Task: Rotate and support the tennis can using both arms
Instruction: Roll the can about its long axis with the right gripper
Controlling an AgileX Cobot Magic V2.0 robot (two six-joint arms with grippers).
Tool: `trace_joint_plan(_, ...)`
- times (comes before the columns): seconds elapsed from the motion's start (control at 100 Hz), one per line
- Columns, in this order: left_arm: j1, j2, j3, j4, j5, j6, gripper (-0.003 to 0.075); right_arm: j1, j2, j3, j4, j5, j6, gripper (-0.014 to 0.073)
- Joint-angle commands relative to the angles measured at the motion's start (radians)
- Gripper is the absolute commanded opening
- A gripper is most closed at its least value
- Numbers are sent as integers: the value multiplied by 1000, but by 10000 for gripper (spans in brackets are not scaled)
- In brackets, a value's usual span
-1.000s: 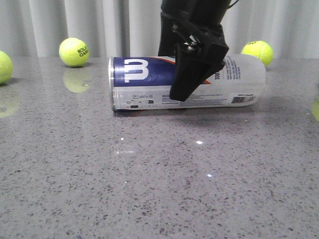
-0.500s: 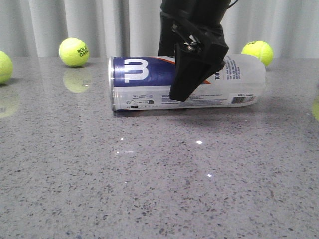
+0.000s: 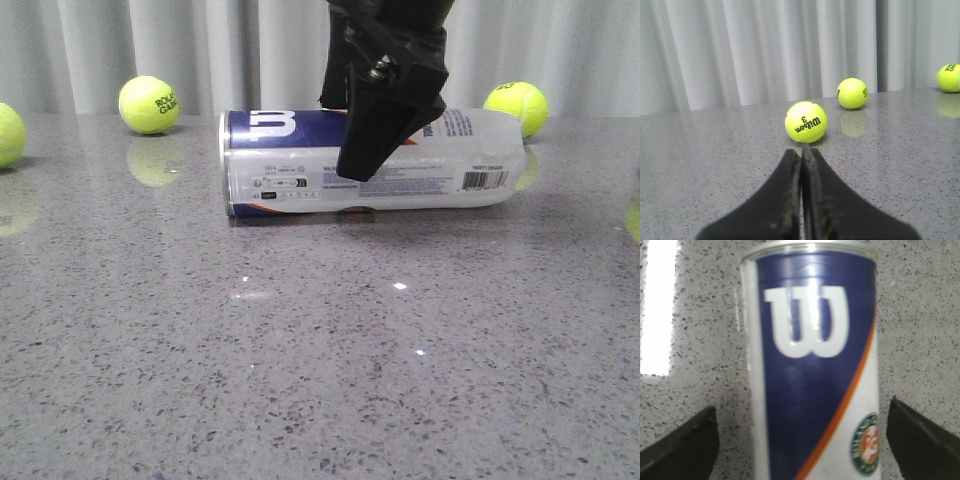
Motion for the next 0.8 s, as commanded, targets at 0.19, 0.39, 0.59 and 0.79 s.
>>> trace_joint_plan(0.19, 1, -40, 46, -1, -83, -8, -21, -8, -57, -34, 1, -15, 5, 665)
trace_joint_plan(0.39, 1, -40, 46, -1, -83, -8, -21, -14, -58, -34, -1, -15, 5, 665)
trace_joint_plan(0.59, 1, -40, 46, -1, -83, -8, -21, -17, -82, -34, -4, -15, 5, 665)
trace_joint_plan(0.79, 1, -40, 46, -1, -83, -8, -21, -17, -130, -34, -4, 28, 85, 665)
